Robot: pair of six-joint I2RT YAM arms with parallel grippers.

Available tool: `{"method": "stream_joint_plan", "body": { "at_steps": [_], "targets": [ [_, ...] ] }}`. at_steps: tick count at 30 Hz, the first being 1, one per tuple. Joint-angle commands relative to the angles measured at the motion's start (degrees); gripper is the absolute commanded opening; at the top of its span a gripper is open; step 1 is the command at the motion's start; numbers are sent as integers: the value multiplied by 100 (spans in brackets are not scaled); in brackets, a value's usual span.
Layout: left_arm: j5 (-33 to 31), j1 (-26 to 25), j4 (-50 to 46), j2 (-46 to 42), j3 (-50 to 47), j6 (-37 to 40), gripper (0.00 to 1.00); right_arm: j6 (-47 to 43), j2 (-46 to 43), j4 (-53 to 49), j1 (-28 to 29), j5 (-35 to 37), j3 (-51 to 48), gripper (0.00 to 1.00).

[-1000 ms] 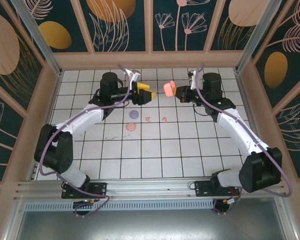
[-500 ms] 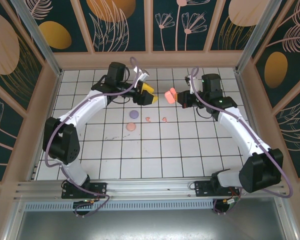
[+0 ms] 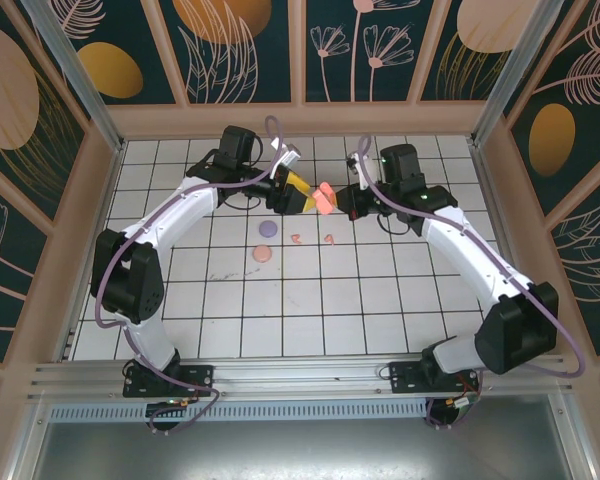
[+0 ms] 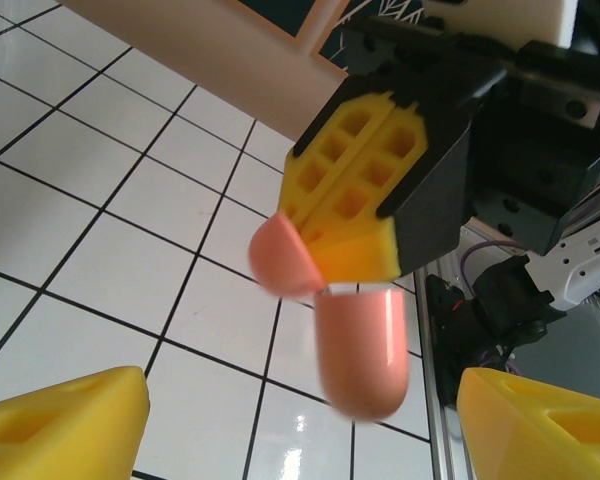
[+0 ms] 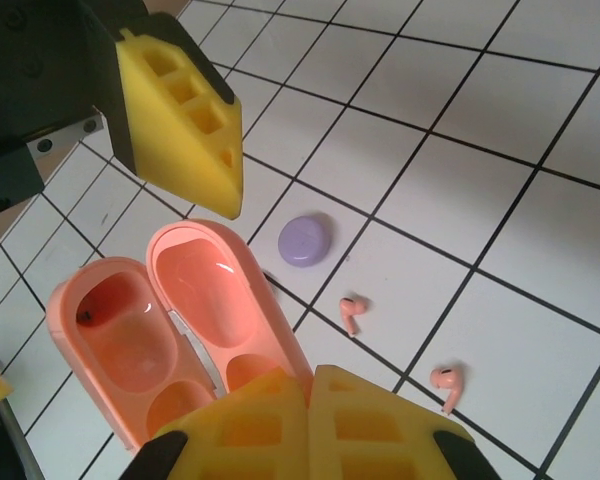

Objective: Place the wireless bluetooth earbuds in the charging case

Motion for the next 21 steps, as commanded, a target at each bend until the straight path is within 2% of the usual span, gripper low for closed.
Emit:
{"method": "stream_joint_plan", "body": {
  "at_steps": [1, 9, 16, 21],
  "targets": [
    [236, -10, -196, 97, 166, 205, 80, -192, 96, -193, 122, 162, 278, 0],
    [339, -10, -259, 127, 95, 293, 74, -210, 288, -252, 289, 250, 454, 0],
    [425, -10, -258, 166, 63, 310, 62, -201, 400, -279, 357, 320, 577, 0],
    [462, -10, -277, 181, 12, 344, 60, -192, 426, -287, 375, 357, 638, 0]
  ]
}}
